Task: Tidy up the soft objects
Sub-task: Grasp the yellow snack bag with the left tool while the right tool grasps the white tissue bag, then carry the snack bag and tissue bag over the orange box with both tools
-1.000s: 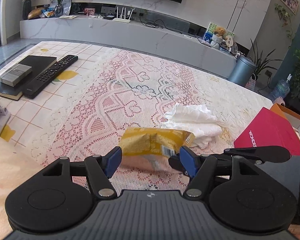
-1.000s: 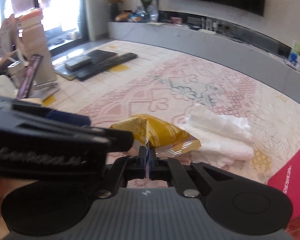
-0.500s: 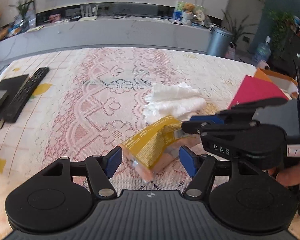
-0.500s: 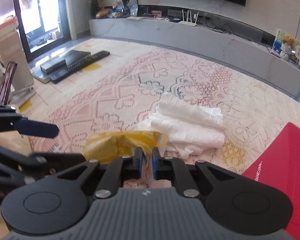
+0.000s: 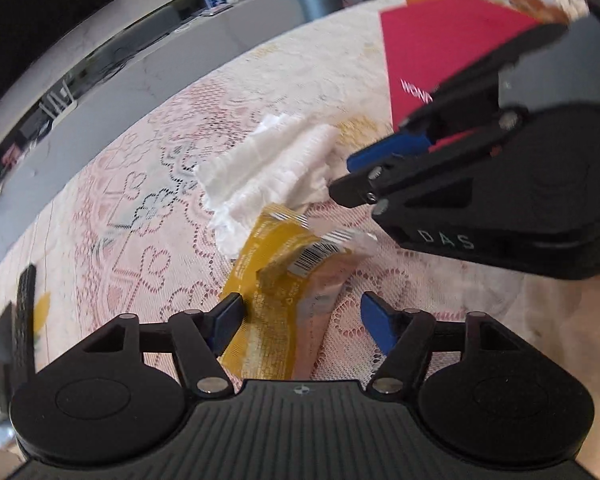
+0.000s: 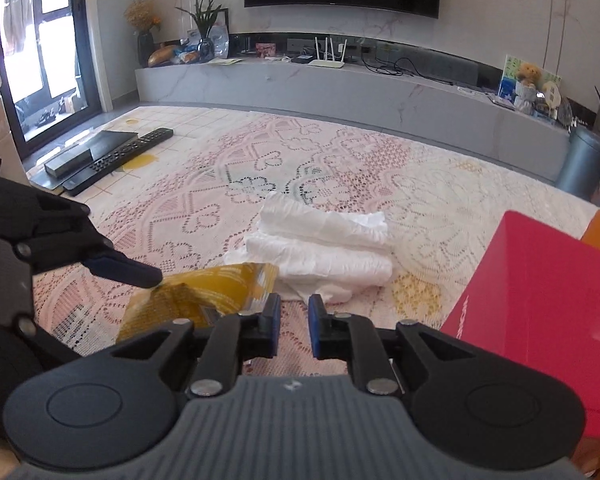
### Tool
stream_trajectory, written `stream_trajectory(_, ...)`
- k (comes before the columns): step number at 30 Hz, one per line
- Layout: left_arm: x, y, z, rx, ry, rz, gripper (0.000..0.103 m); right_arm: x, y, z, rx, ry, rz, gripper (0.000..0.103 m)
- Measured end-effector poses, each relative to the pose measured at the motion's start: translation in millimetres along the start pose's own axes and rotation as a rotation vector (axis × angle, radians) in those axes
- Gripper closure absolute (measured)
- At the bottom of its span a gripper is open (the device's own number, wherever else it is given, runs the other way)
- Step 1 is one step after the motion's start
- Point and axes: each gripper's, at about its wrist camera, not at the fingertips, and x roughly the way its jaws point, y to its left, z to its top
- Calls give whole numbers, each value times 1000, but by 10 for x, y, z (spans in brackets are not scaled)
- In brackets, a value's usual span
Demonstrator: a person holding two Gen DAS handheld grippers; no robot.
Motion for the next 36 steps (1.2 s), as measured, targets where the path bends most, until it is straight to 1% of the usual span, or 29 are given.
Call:
stream_trajectory(4,101,-56,9,36,22,17,30,42,-14,-52,19,0,25,89)
stream_trajectory(8,173,-32,34,40,31,29,31,70,-4,-91,14,0,51,88)
stream_trajectory(11,193,-10,54,31,28,32,36,76,-5,-117,13,-4,59,88)
stream_trajectory(12,191,-17,50,34,24,39,40,75,-7,-122,15,-6,64,86)
stream_trajectory(13,181,-30,46,34,20,49,42,70,-13,-127,18,-7,69,81)
stream_trajectory(15,142,-23,43,13,10,60,52,60,-15,-131,19,-12,74,77)
stream_trajectory(18,55,66,30,-63,-16,68,59,37,-16,-129,21,-23,74,74)
stream_trajectory(20,-13,151,16,-125,-40,104,60,23,-15,-114,17,-31,65,71)
stream_trajectory(21,-49,215,9,-166,-48,123,61,17,-18,-101,20,-36,62,68)
stream_trajectory(23,-123,391,-20,-296,-70,137,62,24,-23,-57,25,-38,62,58)
stream_trajectory(24,-156,491,-44,-372,-82,135,62,45,-18,-36,28,-33,65,53)
stream_trajectory(26,-191,679,-113,-534,-108,116,62,108,36,11,-11,-27,38,44)
stream_trajectory(27,-188,747,-158,-602,-119,99,62,150,69,42,-40,-27,15,32)
stream_trajectory(28,-176,786,-202,-657,-128,85,62,186,98,75,-62,-34,-8,23)
stream_trajectory(29,-148,809,-242,-696,-130,79,62,226,117,120,-84,-44,-29,20)
stream_trajectory(31,-139,848,-311,-748,-153,74,62,337,154,201,-130,-42,-53,8)
stream_trajectory(33,-170,875,-336,-765,-182,58,62,490,172,263,-178,-26,-69,7)
stream_trajectory(36,-172,857,-329,-755,-184,61,62,731,158,345,-203,10,-106,6)
